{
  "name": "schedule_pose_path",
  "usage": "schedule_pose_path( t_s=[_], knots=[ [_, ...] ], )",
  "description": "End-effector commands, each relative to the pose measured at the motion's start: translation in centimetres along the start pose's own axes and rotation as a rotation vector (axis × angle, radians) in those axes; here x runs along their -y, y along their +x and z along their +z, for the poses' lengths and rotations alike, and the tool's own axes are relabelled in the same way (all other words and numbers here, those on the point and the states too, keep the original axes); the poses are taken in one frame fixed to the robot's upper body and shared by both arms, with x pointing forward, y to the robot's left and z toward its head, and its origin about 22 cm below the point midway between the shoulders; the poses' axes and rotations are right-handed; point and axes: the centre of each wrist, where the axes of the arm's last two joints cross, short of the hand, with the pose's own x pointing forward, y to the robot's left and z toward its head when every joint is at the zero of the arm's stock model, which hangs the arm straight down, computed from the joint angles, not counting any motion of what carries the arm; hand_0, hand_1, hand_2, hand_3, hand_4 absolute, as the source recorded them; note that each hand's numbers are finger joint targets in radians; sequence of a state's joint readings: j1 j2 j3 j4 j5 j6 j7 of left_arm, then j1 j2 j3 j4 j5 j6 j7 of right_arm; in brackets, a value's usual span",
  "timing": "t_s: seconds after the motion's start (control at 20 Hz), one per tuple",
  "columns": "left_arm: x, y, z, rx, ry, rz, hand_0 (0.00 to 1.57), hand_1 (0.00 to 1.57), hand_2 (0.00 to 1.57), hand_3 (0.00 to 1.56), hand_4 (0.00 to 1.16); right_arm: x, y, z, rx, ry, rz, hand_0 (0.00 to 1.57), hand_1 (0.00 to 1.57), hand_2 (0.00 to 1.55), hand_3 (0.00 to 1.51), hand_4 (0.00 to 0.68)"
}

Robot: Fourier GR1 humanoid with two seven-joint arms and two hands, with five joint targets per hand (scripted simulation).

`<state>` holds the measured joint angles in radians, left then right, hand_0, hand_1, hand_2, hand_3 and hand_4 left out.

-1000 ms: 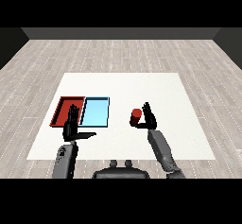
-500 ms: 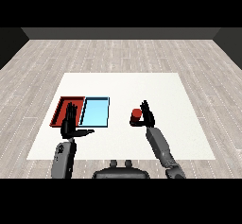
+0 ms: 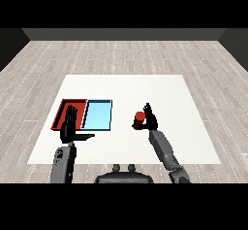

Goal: Pick the red can and put it in the red box

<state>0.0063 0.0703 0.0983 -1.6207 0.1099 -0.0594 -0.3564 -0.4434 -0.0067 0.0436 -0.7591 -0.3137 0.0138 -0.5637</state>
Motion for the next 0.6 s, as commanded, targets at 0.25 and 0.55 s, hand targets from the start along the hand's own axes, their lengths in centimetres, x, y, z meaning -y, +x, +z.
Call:
schedule_pose_path(
  t_s=[0.25, 0.55],
  knots=[
    [-1.1, -1.5, 1.0, 0.002, 0.018, -0.026, 0.0, 0.0, 0.0, 0.0, 0.0, -1.8, 1.0, -2.3, -0.025, 0.005, 0.022, 0.0, 0.0, 0.0, 0.0, 0.0],
    [-1.5, -0.2, 0.7, -0.008, -0.001, -0.005, 0.0, 0.0, 0.0, 0.0, 0.0, -1.3, -0.4, -1.6, -0.041, 0.016, 0.027, 0.0, 0.0, 0.0, 0.0, 0.0]
  ],
)
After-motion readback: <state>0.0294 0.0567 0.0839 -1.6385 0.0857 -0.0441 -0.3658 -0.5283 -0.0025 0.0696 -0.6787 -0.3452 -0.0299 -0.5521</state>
